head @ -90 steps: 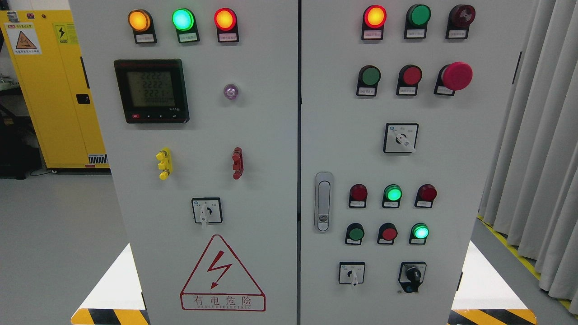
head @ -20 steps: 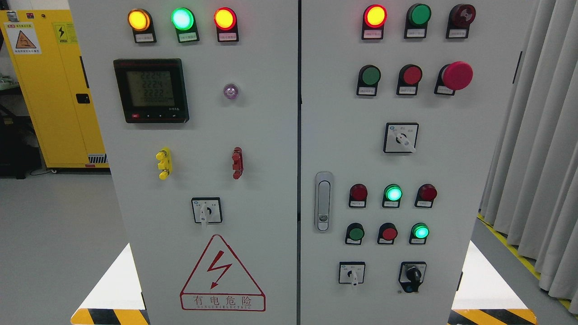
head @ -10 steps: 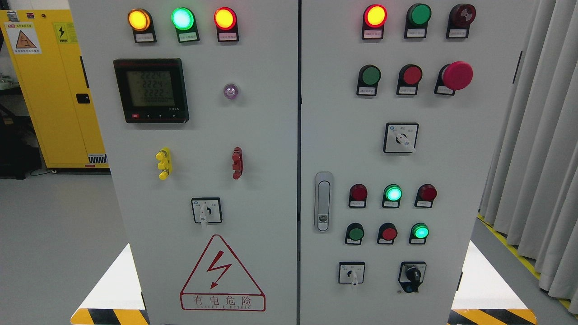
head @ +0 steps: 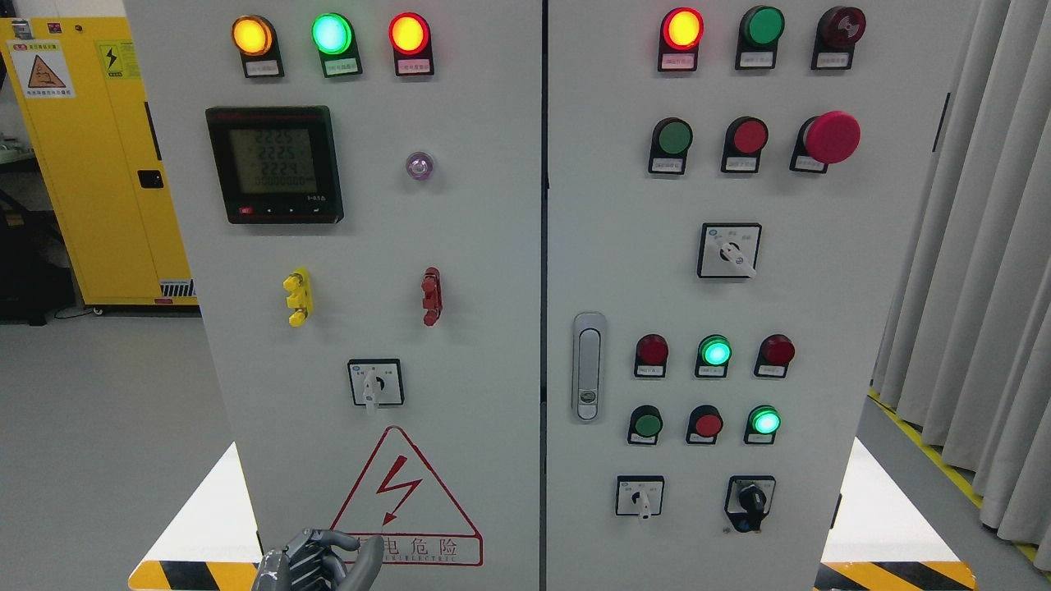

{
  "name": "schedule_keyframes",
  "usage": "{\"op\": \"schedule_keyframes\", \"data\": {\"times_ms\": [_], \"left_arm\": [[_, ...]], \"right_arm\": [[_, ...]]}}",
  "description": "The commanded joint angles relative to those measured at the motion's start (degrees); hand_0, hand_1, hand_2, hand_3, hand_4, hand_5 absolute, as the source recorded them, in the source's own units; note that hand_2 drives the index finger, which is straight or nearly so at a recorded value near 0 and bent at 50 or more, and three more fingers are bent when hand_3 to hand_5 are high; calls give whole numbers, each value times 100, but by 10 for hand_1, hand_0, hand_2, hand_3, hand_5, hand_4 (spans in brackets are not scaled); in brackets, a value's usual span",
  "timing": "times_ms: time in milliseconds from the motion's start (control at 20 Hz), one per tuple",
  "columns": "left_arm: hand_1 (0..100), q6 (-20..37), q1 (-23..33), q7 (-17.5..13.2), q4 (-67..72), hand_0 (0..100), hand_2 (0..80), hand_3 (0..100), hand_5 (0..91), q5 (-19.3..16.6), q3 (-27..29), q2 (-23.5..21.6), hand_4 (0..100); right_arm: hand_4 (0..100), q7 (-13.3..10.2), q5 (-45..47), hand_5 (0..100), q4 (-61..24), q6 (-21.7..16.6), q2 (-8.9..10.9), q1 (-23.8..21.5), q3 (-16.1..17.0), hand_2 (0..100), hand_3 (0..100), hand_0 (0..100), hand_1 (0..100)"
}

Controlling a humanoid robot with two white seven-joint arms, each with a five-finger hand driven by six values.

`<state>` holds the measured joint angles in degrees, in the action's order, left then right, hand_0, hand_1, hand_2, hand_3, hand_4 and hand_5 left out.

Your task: Turn on light switch 1

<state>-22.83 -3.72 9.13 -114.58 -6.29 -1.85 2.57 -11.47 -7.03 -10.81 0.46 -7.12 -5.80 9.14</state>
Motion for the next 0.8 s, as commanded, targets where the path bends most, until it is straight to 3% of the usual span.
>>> {"op": "schedule_keyframes", "data": {"times_ms": [0,750], "left_arm": [[644,-282,-322,-8,-205,119,558,905,874,-223,-61,323,888],[660,-617,-595,36,-152,235,551,904,876,-329,45,358,890]], "right_arm": [[0,5,0,0,0,-2,0,0,0,40,0,0,500],[0,5,0,0,0,-2,0,0,0,40,0,0,500]]}}
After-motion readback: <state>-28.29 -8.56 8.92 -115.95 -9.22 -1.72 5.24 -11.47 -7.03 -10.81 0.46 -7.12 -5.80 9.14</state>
